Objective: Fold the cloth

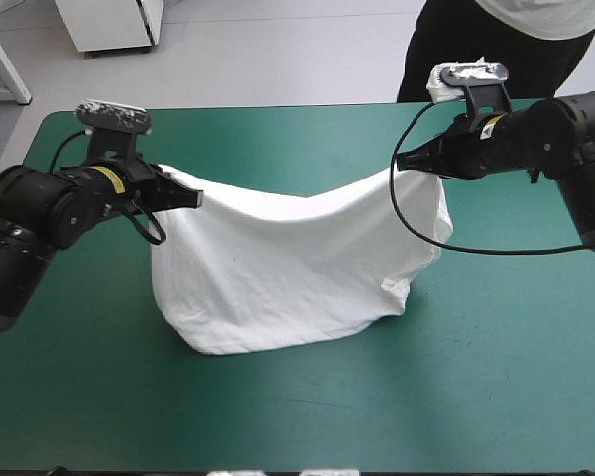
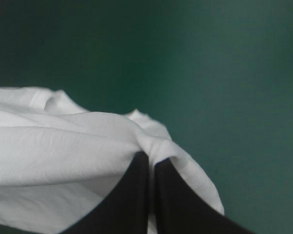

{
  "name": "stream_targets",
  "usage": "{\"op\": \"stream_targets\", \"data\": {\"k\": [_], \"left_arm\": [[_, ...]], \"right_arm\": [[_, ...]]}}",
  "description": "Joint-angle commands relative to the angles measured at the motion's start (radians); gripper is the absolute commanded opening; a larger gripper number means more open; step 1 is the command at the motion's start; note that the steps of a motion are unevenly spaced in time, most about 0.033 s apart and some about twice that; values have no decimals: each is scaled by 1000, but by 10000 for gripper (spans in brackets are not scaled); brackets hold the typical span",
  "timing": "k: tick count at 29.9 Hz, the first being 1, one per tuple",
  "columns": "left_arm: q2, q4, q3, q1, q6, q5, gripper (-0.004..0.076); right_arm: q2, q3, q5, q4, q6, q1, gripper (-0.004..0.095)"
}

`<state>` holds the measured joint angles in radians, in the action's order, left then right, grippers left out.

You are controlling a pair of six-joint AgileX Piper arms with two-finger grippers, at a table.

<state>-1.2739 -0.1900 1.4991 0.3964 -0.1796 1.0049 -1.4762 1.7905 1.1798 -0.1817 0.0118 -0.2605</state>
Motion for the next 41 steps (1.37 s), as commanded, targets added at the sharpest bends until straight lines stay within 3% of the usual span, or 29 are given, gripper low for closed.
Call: {"op": "stream_targets", "data": {"k": [1,12,19,24,33,36,41], "left_arm": [[53,4,127,-1,23,-33,-10],[63,119,334,-1,78,-44,-10],[10,115,336,-1,68,-62,-10],[-83,113,364,-1,68,-148,-10],[-318,162,575,-79,78,-235,-10],[-391,285,668,-125,141,-244,-10],[-445,348,710,-143,180,-262,-10]], "right_arm": [[70,88,-47,-36,-4,-1,-17],[100,249,-69,-92,-12,-1,-17],[88,247,-164,-92,-12,-1,-17],[52,247,-247,-81,-12,-1,-17],[-104,277,-434,-61,-12,49,-17],[-186,386,-439,-97,-44,96,-17],[-338,605,-339,-172,-79,142,-17]]}}
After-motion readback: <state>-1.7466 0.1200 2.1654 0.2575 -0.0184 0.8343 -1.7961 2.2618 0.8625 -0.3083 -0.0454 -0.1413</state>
